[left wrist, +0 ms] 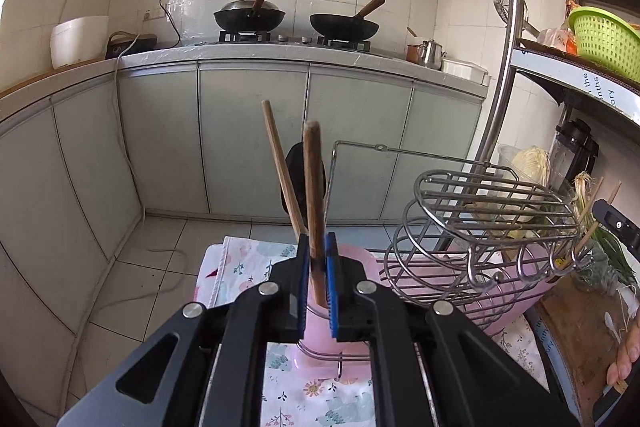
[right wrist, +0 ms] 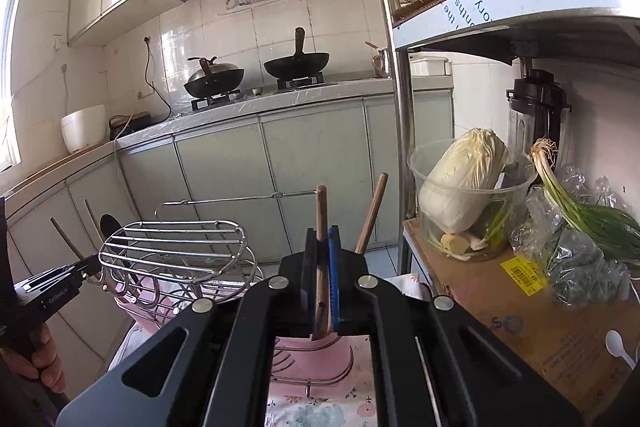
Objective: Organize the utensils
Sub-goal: 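Insert the chopstick into the pink cup with left tool while right tool releases its chopstick there, then lower both open tools to the gold spoon and clear plastic utensils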
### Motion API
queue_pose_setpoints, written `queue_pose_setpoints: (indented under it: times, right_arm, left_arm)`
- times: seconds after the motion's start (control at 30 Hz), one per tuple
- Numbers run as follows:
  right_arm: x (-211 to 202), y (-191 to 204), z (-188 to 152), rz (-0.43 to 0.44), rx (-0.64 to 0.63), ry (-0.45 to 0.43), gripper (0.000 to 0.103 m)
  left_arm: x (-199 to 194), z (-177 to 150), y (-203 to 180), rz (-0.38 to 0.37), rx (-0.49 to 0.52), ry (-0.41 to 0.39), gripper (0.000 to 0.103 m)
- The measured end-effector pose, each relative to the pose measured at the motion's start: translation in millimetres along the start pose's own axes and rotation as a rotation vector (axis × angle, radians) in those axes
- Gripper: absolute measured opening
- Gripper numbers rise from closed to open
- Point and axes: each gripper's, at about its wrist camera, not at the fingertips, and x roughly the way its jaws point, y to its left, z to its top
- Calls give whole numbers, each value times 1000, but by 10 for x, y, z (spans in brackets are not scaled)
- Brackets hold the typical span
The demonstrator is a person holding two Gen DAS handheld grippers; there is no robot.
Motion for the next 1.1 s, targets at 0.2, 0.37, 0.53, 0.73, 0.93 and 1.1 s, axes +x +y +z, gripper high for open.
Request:
queue_pose_setpoints:
  times: [0.2,0.37,0.53,0.73,0.93,1.1]
  right_arm:
    - [-41,53,25,6,-25,20,9]
    - [-195,52,61,15,-12,-12,42]
    - [-389,104,67,10,-31,-39,42]
    - [-604,124,-99,14,-19,-42,42]
    - [-666,70,-506,54,51,44,42]
    - [-553,35,-920,74,76,188,42]
  left_arm:
    - [-108,-37,61,16,-29,-2,35]
    - [-246,-51,141,-6,-72,-4,38]
    - [-436,-126,159,-31,-87,-13,38]
    - [-637,-330,111,-54,-81,-1,38]
    - [-691,-612,29,-95,-79,71,38]
    - [-592,-875,-104,-129,-59,171,38]
